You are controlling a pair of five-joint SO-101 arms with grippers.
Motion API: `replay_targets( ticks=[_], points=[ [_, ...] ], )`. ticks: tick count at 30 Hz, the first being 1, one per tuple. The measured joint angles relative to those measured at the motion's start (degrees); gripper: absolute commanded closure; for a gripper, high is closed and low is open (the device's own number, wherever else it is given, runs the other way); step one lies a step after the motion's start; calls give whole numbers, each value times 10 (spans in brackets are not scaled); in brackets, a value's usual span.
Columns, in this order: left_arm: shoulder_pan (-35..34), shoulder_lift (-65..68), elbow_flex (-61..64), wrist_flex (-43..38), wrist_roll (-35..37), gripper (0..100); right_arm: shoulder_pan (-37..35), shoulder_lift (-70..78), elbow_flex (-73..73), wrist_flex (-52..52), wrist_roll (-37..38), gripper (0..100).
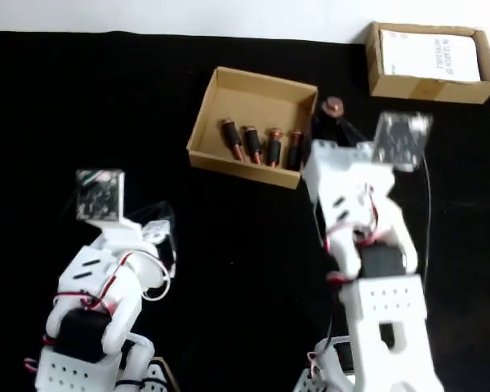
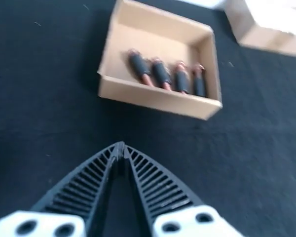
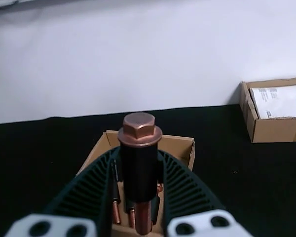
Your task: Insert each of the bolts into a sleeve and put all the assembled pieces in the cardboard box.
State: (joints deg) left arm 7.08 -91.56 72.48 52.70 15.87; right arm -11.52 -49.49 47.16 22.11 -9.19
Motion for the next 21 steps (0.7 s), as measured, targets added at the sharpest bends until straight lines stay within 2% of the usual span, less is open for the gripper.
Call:
replay_targets(
  ticks=[5,11,14,18,21],
  points=[
    [-47,-107,125,-62,2,992,0,164,-154,88,0,992],
    [-93,-116,226,-135,2,992,-8,357,-351,209,0,992],
    [-100,-117,236,-171,3,992,-17,444,-445,259,0,992],
    [-100,-114,237,-171,3,991,-26,546,-551,307,0,992],
    [-101,-114,237,-111,2,991,-28,615,-610,331,-1,992]
  ],
)
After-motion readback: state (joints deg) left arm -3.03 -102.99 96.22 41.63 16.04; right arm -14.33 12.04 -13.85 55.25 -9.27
